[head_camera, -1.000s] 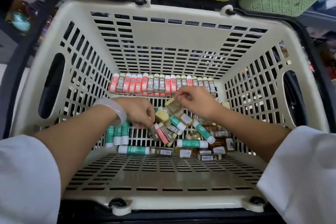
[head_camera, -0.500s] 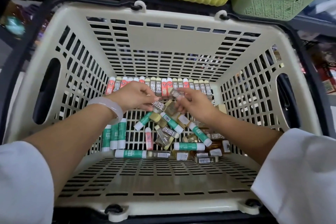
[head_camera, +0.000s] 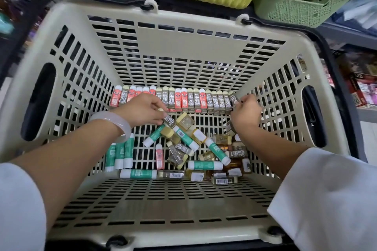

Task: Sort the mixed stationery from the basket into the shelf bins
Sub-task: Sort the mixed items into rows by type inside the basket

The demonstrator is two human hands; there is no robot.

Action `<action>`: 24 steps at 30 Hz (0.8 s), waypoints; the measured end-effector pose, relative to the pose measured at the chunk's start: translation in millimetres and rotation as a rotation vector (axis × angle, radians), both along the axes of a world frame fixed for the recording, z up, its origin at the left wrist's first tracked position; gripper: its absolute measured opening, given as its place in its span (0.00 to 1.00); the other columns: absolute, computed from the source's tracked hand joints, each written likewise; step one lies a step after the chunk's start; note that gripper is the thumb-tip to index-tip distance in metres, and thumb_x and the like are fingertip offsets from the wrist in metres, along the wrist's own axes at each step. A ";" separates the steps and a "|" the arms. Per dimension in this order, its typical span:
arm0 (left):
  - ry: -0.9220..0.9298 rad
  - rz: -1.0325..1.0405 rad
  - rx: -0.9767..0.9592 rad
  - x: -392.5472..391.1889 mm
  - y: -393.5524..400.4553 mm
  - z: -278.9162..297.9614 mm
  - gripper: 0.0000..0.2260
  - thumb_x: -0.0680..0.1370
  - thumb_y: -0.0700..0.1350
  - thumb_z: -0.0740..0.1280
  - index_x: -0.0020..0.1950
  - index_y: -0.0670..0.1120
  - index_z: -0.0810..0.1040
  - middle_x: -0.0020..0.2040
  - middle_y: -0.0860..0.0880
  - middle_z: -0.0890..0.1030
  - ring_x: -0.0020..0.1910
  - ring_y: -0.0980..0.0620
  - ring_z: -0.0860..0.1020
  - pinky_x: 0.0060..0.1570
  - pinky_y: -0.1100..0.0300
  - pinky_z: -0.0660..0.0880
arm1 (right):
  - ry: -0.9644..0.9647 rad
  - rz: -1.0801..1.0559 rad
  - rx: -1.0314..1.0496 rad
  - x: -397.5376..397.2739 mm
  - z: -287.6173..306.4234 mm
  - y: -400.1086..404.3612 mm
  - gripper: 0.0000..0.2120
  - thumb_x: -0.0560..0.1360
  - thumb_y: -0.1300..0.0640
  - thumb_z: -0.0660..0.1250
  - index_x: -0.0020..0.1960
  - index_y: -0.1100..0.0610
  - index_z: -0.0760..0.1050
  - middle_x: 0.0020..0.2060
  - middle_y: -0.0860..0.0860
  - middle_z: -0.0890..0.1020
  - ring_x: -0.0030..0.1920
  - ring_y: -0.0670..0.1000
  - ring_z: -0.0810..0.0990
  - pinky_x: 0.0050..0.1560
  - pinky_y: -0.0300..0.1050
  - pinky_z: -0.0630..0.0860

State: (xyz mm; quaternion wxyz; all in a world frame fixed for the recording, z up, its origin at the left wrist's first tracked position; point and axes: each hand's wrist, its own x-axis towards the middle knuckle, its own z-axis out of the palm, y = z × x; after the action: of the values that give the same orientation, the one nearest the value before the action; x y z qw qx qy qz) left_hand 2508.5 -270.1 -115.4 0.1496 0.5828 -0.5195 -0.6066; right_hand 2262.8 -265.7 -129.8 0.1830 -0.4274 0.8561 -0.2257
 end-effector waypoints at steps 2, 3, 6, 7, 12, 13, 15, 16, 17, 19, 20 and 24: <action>0.001 -0.010 -0.009 -0.1 -0.1 -1.4 0.05 0.74 0.35 0.67 0.45 0.45 0.77 0.46 0.46 0.78 0.40 0.52 0.80 0.39 0.68 0.79 | 0.018 -0.016 -0.005 -0.5 0.2 0.9 0.07 0.79 0.63 0.58 0.56 0.63 0.68 0.47 0.58 0.78 0.42 0.52 0.75 0.41 0.42 0.71; 0.003 -0.011 -0.009 -0.3 -0.3 -1.8 0.05 0.74 0.35 0.67 0.45 0.45 0.77 0.46 0.47 0.77 0.40 0.52 0.80 0.39 0.69 0.79 | 0.034 -0.021 0.009 -0.5 0.5 0.3 0.07 0.79 0.63 0.57 0.55 0.63 0.69 0.47 0.59 0.79 0.41 0.53 0.75 0.40 0.43 0.71; -0.001 -0.017 -0.011 -0.8 -0.5 -3.0 0.05 0.75 0.36 0.67 0.45 0.45 0.77 0.46 0.48 0.77 0.40 0.53 0.81 0.40 0.68 0.79 | 0.061 -0.022 0.084 -3.2 0.3 -3.4 0.09 0.78 0.66 0.57 0.56 0.64 0.72 0.49 0.61 0.79 0.46 0.57 0.79 0.42 0.46 0.76; -0.003 -0.021 -0.012 -1.0 -0.4 -3.1 0.05 0.75 0.36 0.67 0.45 0.45 0.77 0.46 0.48 0.77 0.40 0.53 0.81 0.40 0.68 0.79 | 0.055 -0.020 0.105 -4.8 0.1 -4.6 0.10 0.77 0.67 0.57 0.56 0.64 0.73 0.51 0.61 0.79 0.48 0.59 0.80 0.45 0.47 0.77; -0.015 -0.027 -0.018 -2.2 0.6 -3.4 0.05 0.75 0.36 0.67 0.44 0.46 0.77 0.47 0.50 0.77 0.40 0.53 0.81 0.39 0.68 0.79 | 0.095 0.089 0.222 -9.8 -1.4 -7.0 0.14 0.76 0.69 0.58 0.58 0.63 0.77 0.53 0.61 0.79 0.50 0.59 0.79 0.48 0.45 0.77; -0.014 -0.025 -0.018 -2.7 0.7 -3.2 0.05 0.75 0.36 0.67 0.44 0.46 0.76 0.47 0.50 0.77 0.40 0.53 0.81 0.39 0.68 0.79 | 0.121 0.120 0.256 -10.1 -1.2 -7.7 0.13 0.76 0.70 0.58 0.56 0.64 0.77 0.52 0.61 0.80 0.47 0.58 0.78 0.44 0.43 0.75; -0.013 -0.018 -0.015 -3.2 0.7 -2.4 0.05 0.75 0.36 0.67 0.45 0.45 0.76 0.46 0.49 0.77 0.40 0.53 0.80 0.40 0.67 0.79 | 0.147 0.160 0.301 -10.0 -0.4 -8.1 0.13 0.75 0.71 0.57 0.54 0.65 0.77 0.51 0.61 0.79 0.43 0.57 0.75 0.41 0.41 0.71; -0.012 -0.007 -0.013 -3.4 0.7 -1.7 0.05 0.75 0.36 0.67 0.45 0.45 0.76 0.47 0.48 0.77 0.39 0.53 0.80 0.40 0.67 0.79 | 0.153 0.177 0.312 -9.6 0.3 -8.0 0.14 0.74 0.71 0.56 0.55 0.66 0.76 0.52 0.62 0.79 0.43 0.57 0.74 0.40 0.41 0.70; -0.007 0.010 -0.013 -3.6 0.6 -0.6 0.04 0.75 0.36 0.67 0.46 0.44 0.76 0.47 0.47 0.77 0.39 0.52 0.80 0.39 0.68 0.79 | 0.162 0.199 0.309 -8.9 1.2 -7.4 0.15 0.74 0.72 0.56 0.58 0.66 0.74 0.55 0.62 0.77 0.43 0.56 0.74 0.41 0.40 0.69; 0.009 0.063 -0.021 -4.2 0.0 1.5 0.06 0.75 0.36 0.67 0.48 0.44 0.75 0.47 0.46 0.76 0.38 0.52 0.80 0.38 0.68 0.79 | 0.192 0.255 0.228 -5.3 3.9 -4.3 0.18 0.75 0.71 0.57 0.64 0.63 0.71 0.62 0.60 0.72 0.47 0.56 0.75 0.43 0.40 0.69; 0.029 0.100 -0.023 -4.8 -0.4 2.9 0.06 0.74 0.35 0.68 0.48 0.44 0.75 0.47 0.45 0.76 0.37 0.51 0.80 0.38 0.69 0.79 | 0.195 0.295 0.150 -1.7 6.0 -2.4 0.18 0.76 0.69 0.57 0.64 0.62 0.71 0.64 0.58 0.70 0.47 0.55 0.76 0.43 0.39 0.69; 0.156 0.244 0.002 -8.5 -1.3 10.2 0.07 0.73 0.34 0.69 0.47 0.43 0.72 0.47 0.41 0.79 0.38 0.51 0.81 0.36 0.69 0.79 | -0.126 0.600 0.002 26.0 18.4 3.3 0.12 0.77 0.59 0.62 0.59 0.57 0.75 0.55 0.51 0.77 0.43 0.50 0.79 0.39 0.40 0.77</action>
State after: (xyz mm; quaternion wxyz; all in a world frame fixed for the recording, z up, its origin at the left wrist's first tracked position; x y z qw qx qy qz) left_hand 2500.0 -271.4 -105.2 0.2617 0.5929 -0.4311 -0.6278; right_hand 2288.9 -262.4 -111.3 0.2946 -0.6460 0.6789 -0.1871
